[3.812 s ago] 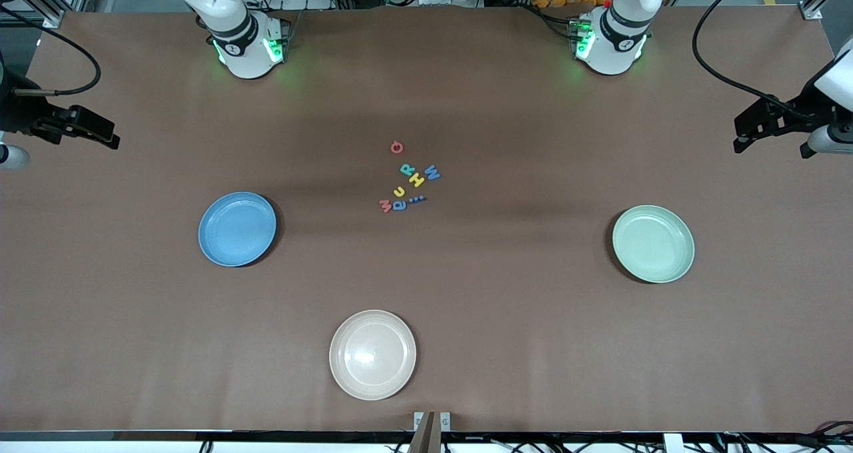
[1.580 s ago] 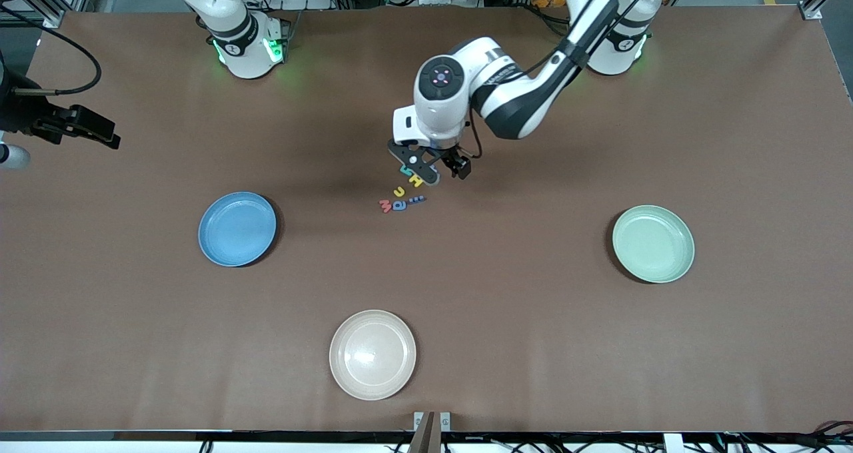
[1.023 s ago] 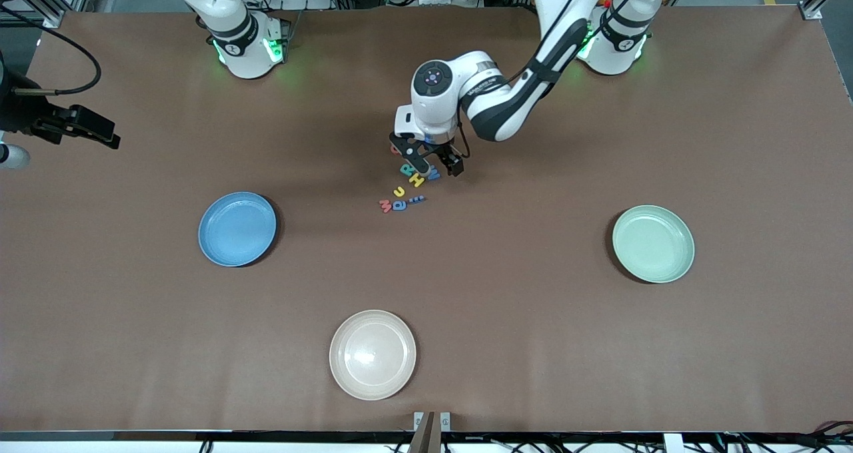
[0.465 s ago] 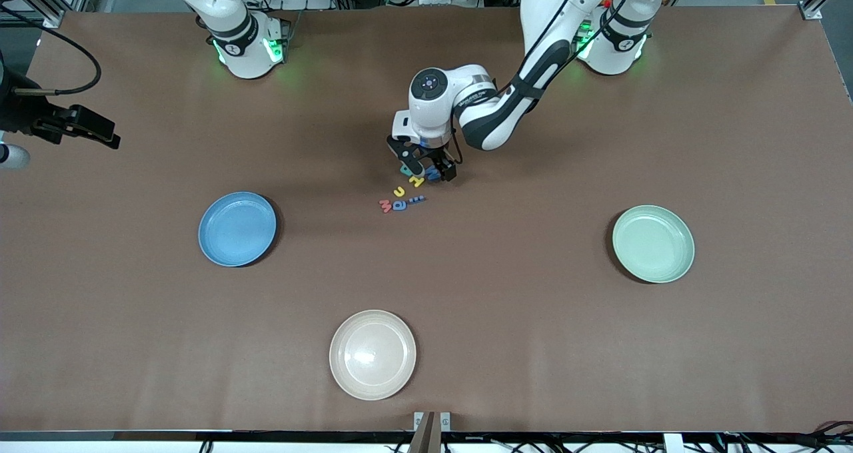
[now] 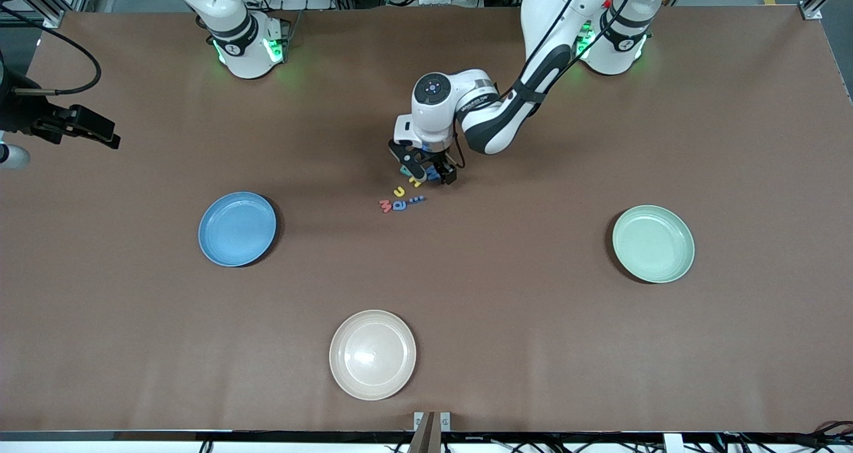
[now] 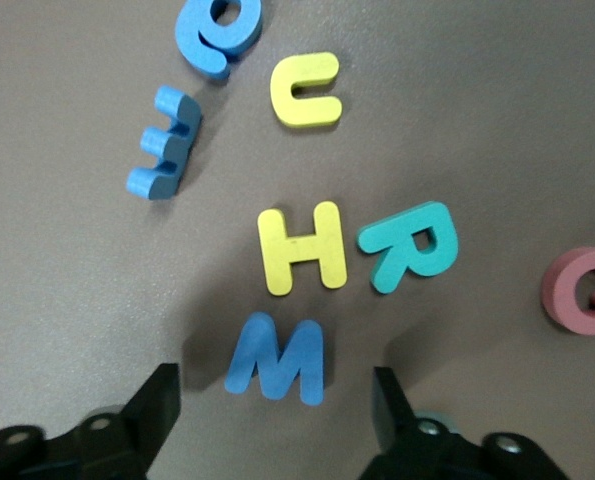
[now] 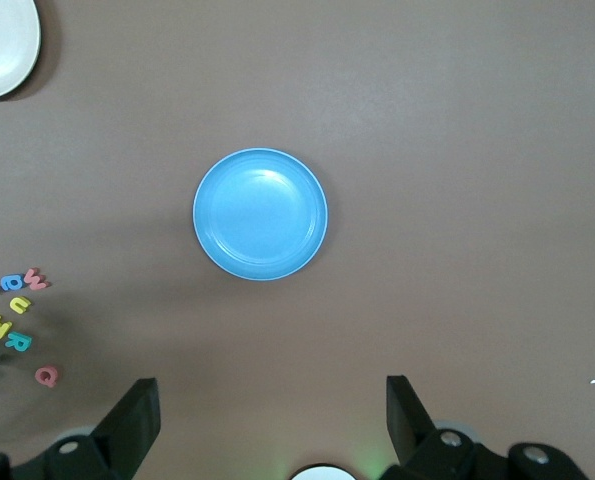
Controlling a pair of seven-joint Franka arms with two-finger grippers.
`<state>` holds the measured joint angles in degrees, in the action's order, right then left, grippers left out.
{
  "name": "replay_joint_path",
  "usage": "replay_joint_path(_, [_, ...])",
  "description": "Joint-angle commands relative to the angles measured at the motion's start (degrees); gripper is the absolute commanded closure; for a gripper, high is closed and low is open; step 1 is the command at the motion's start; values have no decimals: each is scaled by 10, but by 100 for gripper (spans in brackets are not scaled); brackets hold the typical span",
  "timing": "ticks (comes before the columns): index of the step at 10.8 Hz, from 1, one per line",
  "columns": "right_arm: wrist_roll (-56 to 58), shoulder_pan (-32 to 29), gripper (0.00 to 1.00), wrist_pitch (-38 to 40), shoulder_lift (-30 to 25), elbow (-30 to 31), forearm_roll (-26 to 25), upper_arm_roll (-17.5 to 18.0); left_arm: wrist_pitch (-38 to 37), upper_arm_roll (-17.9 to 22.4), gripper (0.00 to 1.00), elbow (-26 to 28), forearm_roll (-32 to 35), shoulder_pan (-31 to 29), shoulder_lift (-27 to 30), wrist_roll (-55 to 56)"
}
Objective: Sort upper and lower case letters into plates
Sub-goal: 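Lower the left gripper and grasp the blue M letter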
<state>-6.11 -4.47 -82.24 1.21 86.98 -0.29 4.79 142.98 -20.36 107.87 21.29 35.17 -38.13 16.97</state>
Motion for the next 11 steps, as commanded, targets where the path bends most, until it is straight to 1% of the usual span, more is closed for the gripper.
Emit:
replay_joint_path(1, [-7, 3, 0, 7, -2, -5, -1, 0, 9, 7, 31, -9, 20, 9, -11, 18])
replay_joint_path(2, [-7, 2, 0, 7, -2, -5, -1, 0, 9, 8, 34, -9, 20, 9, -13, 18])
replay_joint_path(3, [-7, 2, 0, 7, -2, -5, -1, 0, 9, 7, 40, -11, 19, 9, -16, 18])
replay_joint_path(4, [-7, 2, 0, 7, -1, -5, -1, 0, 9, 9, 50, -16, 19, 9, -19, 18])
replay_joint_path(5, [-7, 2, 0, 7, -2, -5, -1, 0, 9, 11, 90, -16, 19, 9, -16, 18])
replay_joint_path(6, [-7, 2, 0, 7, -2, -5, -1, 0, 7, 22, 100, -14, 20, 5, -8, 19])
replay_joint_path(7, [-7, 2, 0, 6, -2, -5, -1, 0, 4, 27, 100, -11, 20, -4, 6, 15])
replay_joint_path(9, [-7, 3, 0, 7, -2, -5, -1, 0, -17, 28, 100, 19, 17, -61, 76, 14])
replay_joint_path(11, [-7, 3, 0, 6, -2, -5, -1, 0, -94, 26, 100, 21, 12, -119, 133, 6])
